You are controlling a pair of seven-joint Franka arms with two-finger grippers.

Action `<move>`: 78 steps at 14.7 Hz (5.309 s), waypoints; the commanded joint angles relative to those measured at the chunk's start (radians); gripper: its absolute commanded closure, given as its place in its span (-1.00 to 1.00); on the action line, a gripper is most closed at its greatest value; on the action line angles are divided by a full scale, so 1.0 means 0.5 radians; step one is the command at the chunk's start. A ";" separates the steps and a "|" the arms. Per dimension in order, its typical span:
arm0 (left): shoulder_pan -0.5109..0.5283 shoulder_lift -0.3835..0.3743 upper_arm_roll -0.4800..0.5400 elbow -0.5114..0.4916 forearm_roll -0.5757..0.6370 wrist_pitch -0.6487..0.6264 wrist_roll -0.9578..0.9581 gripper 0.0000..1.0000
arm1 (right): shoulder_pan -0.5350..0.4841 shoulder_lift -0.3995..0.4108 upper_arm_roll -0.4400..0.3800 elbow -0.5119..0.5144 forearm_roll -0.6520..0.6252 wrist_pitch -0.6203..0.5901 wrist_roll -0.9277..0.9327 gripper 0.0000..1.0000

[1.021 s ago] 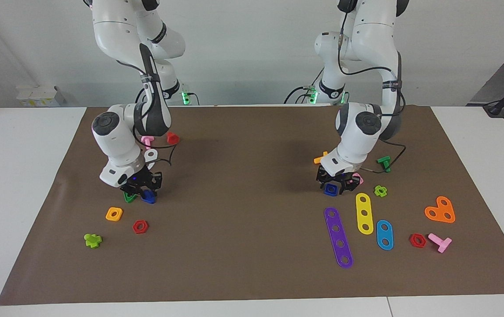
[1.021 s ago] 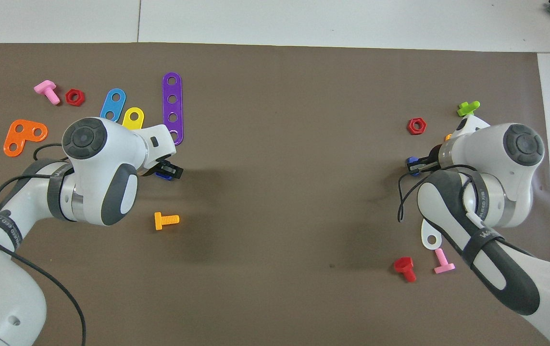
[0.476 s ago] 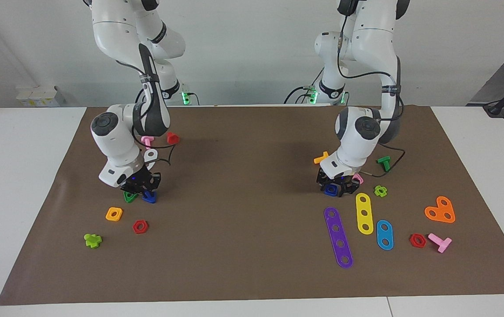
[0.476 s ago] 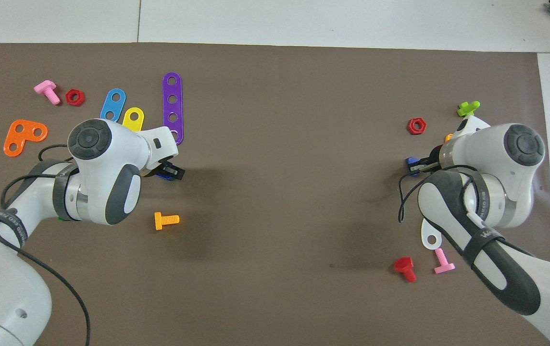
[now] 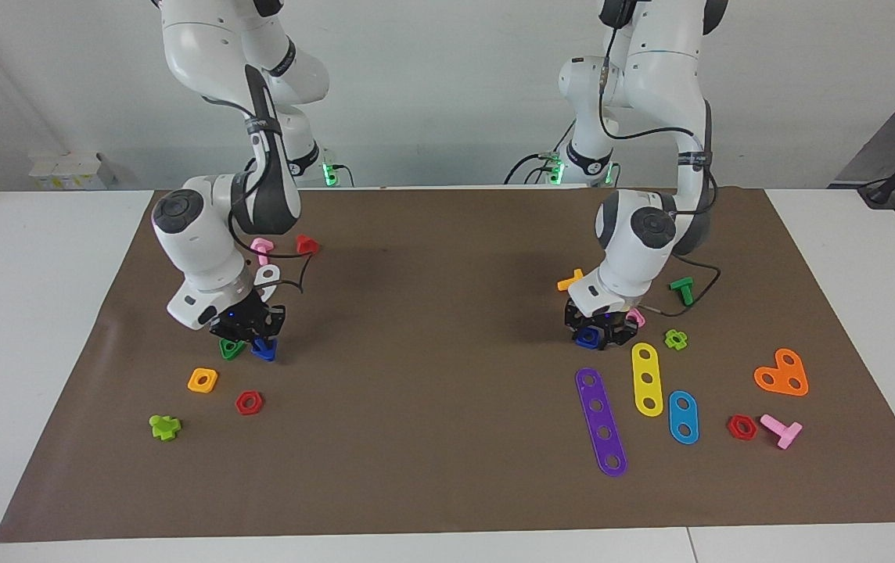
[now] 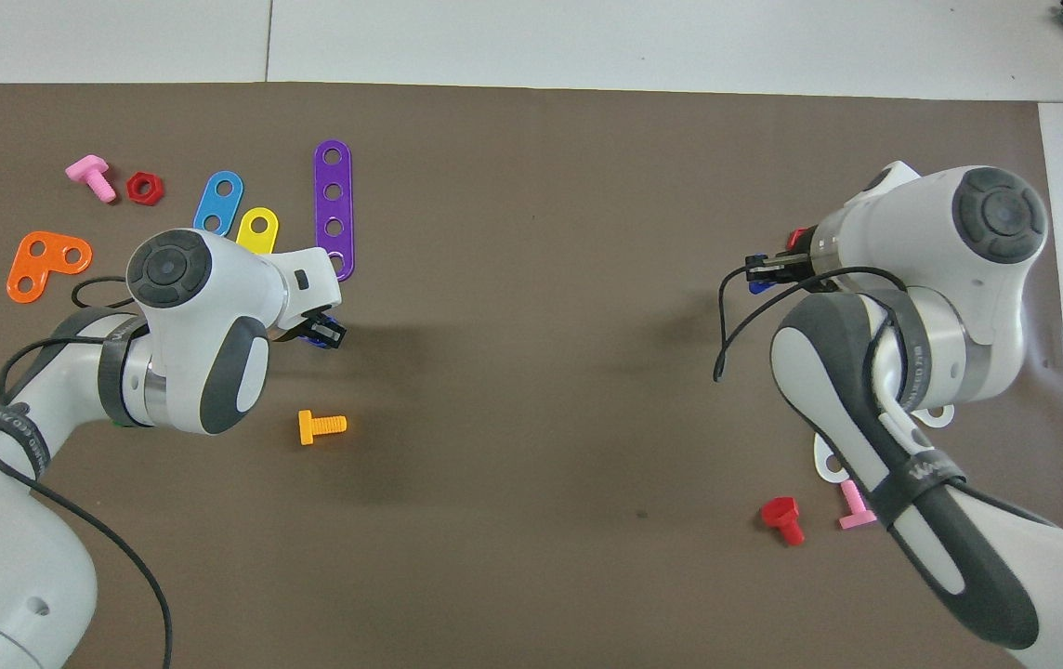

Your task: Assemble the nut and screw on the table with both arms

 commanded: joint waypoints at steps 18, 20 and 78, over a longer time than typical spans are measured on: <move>0.005 0.013 0.006 0.427 -0.133 -0.503 -0.807 1.00 | 0.834 0.535 0.006 0.269 -0.290 0.284 1.340 -0.94; -0.041 0.034 0.006 0.479 -0.136 -0.516 -0.957 1.00 | 0.816 0.495 0.003 0.266 -0.293 0.253 1.356 -1.00; -0.808 0.513 0.025 0.982 -0.011 -0.503 -1.980 0.69 | -0.420 -0.582 -0.016 0.601 -0.094 -1.453 -0.083 -1.00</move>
